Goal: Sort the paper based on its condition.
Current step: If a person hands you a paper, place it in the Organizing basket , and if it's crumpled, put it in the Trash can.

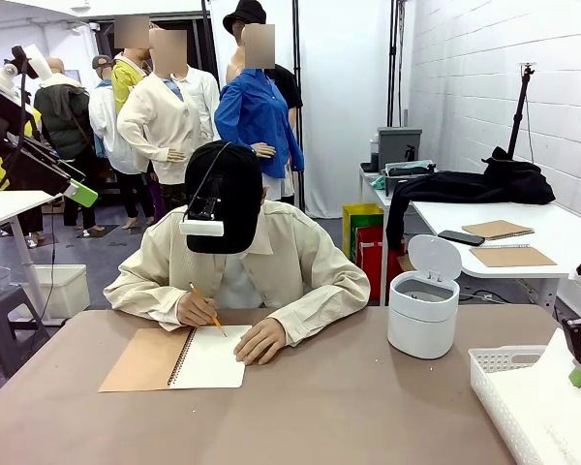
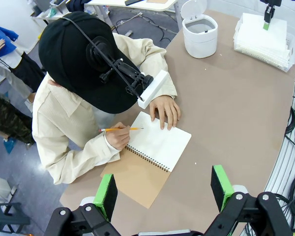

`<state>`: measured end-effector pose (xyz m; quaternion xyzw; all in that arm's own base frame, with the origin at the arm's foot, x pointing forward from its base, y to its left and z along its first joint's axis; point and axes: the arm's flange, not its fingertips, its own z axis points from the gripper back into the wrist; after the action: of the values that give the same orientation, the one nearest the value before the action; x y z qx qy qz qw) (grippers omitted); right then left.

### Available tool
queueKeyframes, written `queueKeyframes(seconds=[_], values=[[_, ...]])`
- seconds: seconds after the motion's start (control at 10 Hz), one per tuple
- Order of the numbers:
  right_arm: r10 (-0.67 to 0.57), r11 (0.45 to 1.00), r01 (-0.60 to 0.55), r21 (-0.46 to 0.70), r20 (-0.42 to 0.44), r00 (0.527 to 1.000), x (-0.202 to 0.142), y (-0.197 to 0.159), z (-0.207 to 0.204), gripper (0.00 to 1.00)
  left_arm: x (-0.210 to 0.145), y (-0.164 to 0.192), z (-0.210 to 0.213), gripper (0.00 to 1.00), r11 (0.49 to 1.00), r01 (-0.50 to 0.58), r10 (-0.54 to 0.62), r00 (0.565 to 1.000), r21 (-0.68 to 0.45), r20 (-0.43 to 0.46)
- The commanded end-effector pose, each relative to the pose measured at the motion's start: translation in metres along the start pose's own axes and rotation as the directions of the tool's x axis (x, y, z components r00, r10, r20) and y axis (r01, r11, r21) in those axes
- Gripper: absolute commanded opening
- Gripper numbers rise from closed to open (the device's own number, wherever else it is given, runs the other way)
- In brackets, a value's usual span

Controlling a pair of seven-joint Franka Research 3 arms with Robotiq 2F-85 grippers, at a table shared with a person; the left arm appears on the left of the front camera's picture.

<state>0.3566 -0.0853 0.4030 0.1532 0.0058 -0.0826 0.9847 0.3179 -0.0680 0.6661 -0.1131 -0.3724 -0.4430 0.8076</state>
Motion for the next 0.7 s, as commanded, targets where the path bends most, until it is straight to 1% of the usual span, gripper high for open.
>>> queueKeyframes(seconds=[0.0,0.2,0.3,0.5,0.6], values=[[-0.041,0.999,0.041,0.004,0.016,0.999,-0.159,0.008,-0.108,0.00,0.000,0.001,0.001,1.00,1.000,-0.001,0.001,1.000,-0.003,0.003],[-0.037,0.998,0.037,-0.047,0.015,0.999,-0.160,0.007,-0.111,0.00,0.000,0.001,0.001,1.00,1.000,-0.001,0.001,1.000,-0.003,0.003],[-0.021,1.000,0.021,-0.003,-0.015,1.000,-0.001,0.005,-0.002,0.00,0.000,0.001,0.001,1.00,1.000,-0.001,0.001,1.000,-0.003,0.003],[-0.021,1.000,0.021,-0.003,-0.015,1.000,-0.001,0.005,-0.002,0.00,0.000,0.001,0.001,1.00,1.000,-0.001,0.001,1.000,-0.003,0.003],[-0.024,1.000,0.024,-0.011,-0.018,1.000,-0.001,0.007,-0.002,0.17,0.000,0.001,0.001,1.00,1.000,-0.001,0.001,1.000,-0.003,0.003]])
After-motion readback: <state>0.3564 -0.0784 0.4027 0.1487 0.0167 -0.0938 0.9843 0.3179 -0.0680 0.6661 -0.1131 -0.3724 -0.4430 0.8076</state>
